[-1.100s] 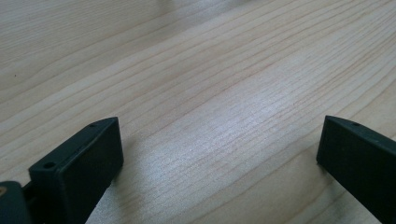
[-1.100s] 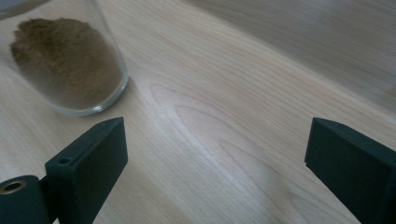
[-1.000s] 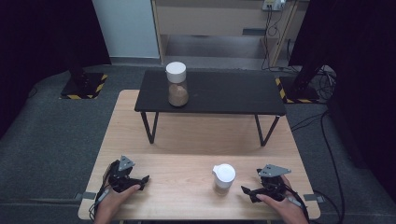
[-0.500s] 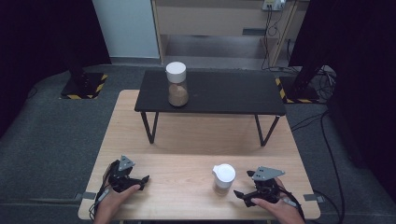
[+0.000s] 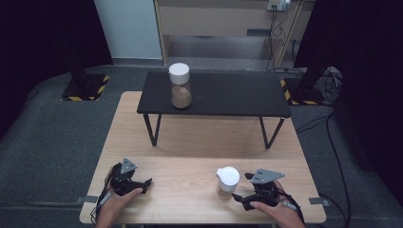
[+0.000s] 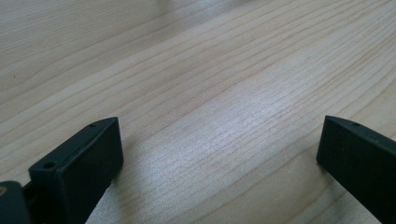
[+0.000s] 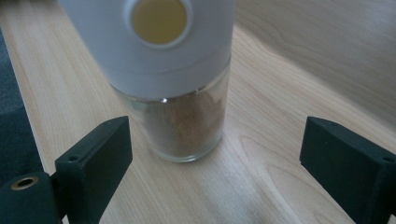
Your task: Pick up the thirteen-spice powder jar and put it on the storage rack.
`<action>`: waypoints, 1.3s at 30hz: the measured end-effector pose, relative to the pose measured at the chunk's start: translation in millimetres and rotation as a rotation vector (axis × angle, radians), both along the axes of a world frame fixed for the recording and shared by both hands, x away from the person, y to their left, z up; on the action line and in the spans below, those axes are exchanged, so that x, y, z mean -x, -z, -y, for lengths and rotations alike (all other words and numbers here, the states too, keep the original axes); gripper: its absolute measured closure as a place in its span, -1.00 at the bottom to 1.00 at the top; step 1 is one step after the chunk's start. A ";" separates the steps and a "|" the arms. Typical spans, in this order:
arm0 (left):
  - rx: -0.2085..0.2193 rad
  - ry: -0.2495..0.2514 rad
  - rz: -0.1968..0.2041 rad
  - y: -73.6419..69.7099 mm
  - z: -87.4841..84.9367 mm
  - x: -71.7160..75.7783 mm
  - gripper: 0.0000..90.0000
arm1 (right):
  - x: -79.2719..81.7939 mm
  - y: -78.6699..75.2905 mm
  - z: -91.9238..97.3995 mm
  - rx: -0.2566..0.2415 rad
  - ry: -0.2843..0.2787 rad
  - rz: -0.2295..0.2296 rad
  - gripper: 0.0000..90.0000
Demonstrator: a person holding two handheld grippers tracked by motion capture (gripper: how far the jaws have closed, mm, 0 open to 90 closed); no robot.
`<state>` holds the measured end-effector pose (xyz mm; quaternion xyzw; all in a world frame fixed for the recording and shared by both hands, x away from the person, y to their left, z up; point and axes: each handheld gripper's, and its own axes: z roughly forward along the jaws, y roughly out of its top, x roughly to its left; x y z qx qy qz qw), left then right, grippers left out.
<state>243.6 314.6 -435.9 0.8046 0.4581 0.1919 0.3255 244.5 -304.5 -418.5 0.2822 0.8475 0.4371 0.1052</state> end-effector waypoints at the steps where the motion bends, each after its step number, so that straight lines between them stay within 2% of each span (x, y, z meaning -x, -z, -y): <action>1: 0.000 0.000 0.000 0.0 0.0 0.0 -1.00 | 0.2 -0.6 -1.1 0.000 0.000 0.000 -0.76; 14: 0.000 0.001 0.000 0.0 -0.1 -0.1 -1.00 | -0.4 -3.4 -18.2 -0.013 -0.040 0.007 -0.66; 17: -0.001 0.002 0.000 -0.1 -0.2 -0.3 -1.00 | 0.7 -5.1 -22.5 -0.007 -0.036 0.006 -0.63; 23: -0.001 0.002 0.000 -0.1 -0.2 -0.3 -1.00 | 2.1 -5.2 -29.8 -0.026 -0.020 0.020 -0.54; 33: 0.000 0.003 0.000 0.0 -0.3 -0.3 -1.00 | 4.6 -2.0 -32.1 -0.049 0.002 0.037 -0.34; 39: -0.001 0.003 0.000 -0.1 -0.3 -0.3 -1.00 | 10.1 -2.0 -34.7 -0.038 0.014 0.059 -0.32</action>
